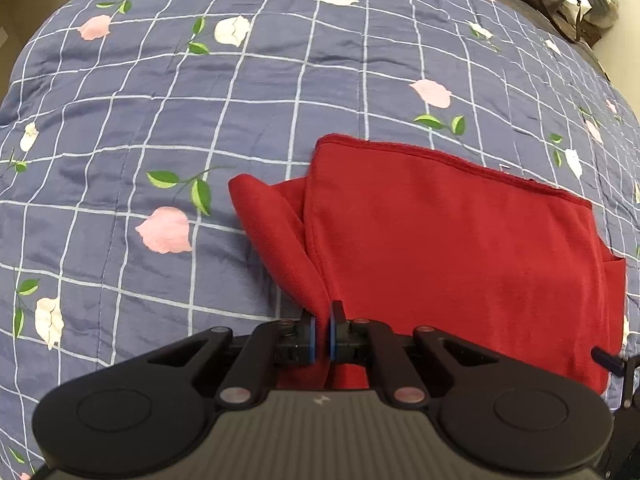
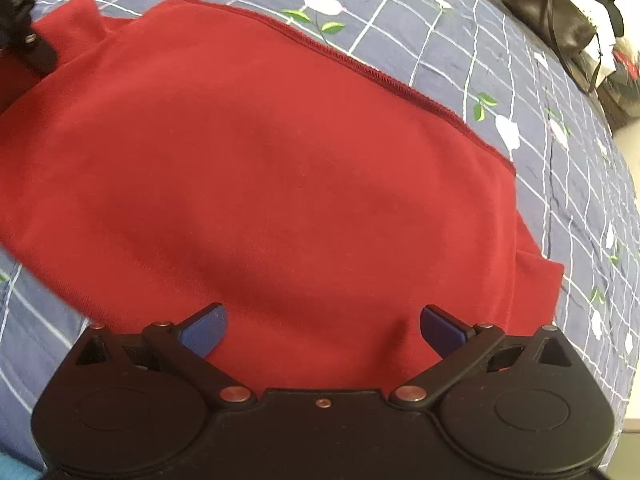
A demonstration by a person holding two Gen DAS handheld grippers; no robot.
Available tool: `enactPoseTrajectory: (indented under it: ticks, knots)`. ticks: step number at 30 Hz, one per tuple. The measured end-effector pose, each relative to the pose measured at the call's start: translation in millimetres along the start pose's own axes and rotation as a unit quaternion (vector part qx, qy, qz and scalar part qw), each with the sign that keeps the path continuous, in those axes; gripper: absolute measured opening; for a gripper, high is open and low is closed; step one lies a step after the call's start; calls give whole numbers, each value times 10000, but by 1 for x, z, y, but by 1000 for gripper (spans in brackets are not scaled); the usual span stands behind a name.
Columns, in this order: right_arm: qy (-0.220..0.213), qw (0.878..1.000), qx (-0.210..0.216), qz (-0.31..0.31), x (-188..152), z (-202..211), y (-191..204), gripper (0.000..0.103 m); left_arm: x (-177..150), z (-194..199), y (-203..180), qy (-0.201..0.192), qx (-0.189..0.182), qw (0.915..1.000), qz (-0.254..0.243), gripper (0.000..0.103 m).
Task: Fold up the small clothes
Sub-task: 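Lift the sweater edge with the left gripper and fold it over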
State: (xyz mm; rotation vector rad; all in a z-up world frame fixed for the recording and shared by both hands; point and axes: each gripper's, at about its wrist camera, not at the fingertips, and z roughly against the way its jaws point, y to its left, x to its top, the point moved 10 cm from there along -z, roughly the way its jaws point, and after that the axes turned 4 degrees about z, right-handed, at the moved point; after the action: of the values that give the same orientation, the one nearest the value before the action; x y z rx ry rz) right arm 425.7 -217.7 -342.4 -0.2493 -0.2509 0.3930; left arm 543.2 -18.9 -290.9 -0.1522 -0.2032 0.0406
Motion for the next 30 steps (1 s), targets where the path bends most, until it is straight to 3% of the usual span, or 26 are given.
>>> enactPoseTrajectory:
  ticks: [10, 20, 25, 30]
  knots:
    - [-277, 9983, 239, -459, -43, 38, -5, 103, 6, 28, -43, -190, -267, 9991, -271, 4]
    - [-198, 9963, 322, -774, -98, 56, -27, 103, 2, 52, -172, -440, -718, 9934, -778, 4]
    - [-190, 9956, 307, -864, -124, 57, -50, 103, -19, 37, -242, -379, -815, 9897, -1117, 4]
    - [-21, 9941, 283, -1045, -164, 56, -74, 103, -50, 3, -291, -132, -629, 9882, -1392, 4]
